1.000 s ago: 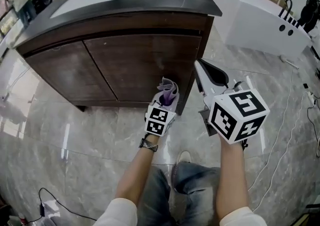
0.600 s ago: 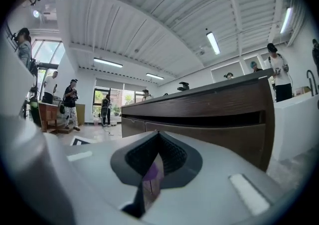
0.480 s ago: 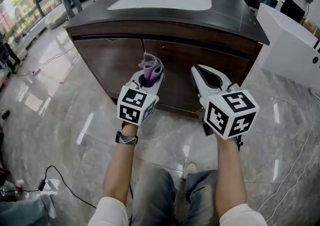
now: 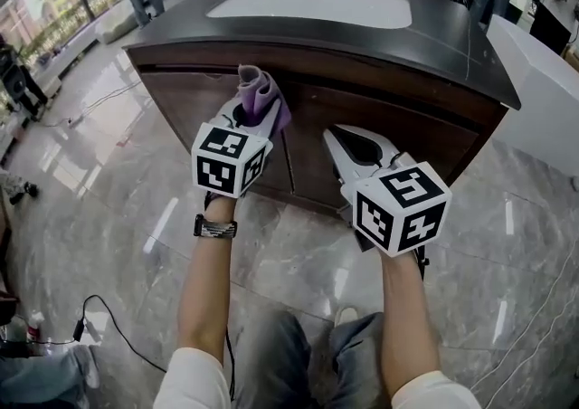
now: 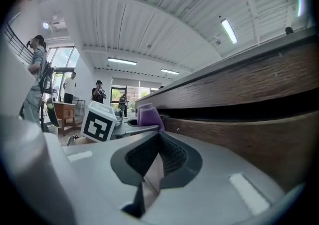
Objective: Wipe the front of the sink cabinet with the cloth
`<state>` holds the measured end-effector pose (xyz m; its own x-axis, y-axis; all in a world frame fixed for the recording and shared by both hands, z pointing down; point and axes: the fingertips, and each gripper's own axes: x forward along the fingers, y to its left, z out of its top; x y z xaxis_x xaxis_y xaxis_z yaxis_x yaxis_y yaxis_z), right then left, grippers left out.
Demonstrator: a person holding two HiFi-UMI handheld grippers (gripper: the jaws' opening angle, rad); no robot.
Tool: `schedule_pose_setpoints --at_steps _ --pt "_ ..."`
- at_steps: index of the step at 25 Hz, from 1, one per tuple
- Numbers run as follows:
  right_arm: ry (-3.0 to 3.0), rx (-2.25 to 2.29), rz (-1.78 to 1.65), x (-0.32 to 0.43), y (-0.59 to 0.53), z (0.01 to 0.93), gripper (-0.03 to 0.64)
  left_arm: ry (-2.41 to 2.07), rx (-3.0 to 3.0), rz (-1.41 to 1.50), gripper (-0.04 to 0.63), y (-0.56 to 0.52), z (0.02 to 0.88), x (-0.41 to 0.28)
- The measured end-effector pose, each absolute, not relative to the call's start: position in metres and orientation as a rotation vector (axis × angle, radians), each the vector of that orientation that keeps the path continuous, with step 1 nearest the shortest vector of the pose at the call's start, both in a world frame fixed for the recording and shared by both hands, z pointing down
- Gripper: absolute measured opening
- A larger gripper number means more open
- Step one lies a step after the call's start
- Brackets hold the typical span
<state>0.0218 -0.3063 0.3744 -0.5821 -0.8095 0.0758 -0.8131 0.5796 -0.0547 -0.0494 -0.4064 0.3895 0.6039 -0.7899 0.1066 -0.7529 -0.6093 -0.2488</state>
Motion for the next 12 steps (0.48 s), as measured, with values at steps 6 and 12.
schedule_pose_setpoints --at_steps 6,12 --pt "-2.790 1.351 0.166 0.003 -0.319 0.384 0.006 1.311 -2.783 -0.346 0.052 -0.417 0.461 -0.057" --pt "-2.804 1.309 0.191 -0.012 -0.329 0.391 0.006 1.326 -2.795 -0.444 0.052 -0.418 0.534 -0.055"
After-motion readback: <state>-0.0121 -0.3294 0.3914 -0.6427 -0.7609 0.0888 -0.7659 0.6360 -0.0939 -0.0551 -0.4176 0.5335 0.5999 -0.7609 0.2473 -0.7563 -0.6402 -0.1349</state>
